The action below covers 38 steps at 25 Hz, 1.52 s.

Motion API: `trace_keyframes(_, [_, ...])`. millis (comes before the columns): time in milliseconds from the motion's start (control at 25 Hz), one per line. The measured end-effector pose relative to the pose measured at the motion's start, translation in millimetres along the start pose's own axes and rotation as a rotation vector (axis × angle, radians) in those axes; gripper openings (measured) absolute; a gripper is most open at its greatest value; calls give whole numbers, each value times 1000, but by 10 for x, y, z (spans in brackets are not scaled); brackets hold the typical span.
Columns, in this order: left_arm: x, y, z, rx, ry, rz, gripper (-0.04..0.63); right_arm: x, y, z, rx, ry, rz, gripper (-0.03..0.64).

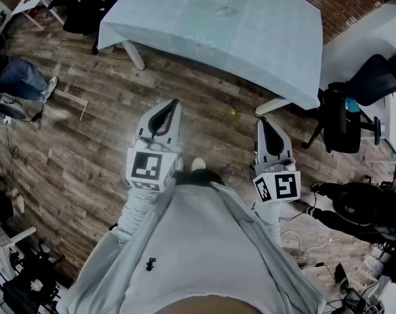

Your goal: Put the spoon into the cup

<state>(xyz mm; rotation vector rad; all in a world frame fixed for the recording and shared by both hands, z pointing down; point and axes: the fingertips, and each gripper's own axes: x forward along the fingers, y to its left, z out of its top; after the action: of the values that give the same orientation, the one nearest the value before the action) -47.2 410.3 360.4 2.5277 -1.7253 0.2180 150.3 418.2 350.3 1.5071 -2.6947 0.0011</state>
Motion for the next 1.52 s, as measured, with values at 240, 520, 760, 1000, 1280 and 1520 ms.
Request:
trace_keyframes(240, [16, -83, -8, 11, -2, 27, 20, -103, -154, -86, 40, -9, -14, 20])
trace_keyframes(520, [72, -74, -75, 3, 17, 64, 20, -95, -313, -217, 68, 15, -2, 20])
trace_keyframes(760, [326, 117, -83, -7, 18, 73, 20, 227, -417, -251, 76, 18, 8, 20])
trace_keyframes(1000, [788, 517, 20, -7, 6, 64, 20, 824, -540, -187, 72, 18, 7, 20])
trace_keyframes(1280, [1502, 1150, 284, -4, -26, 45, 20, 1752, -704, 12, 64, -1, 1, 20])
trace_keyframes(1520, [1947, 1546, 290, -11, -6, 11, 20, 2293, -793, 50, 76, 7, -33, 20])
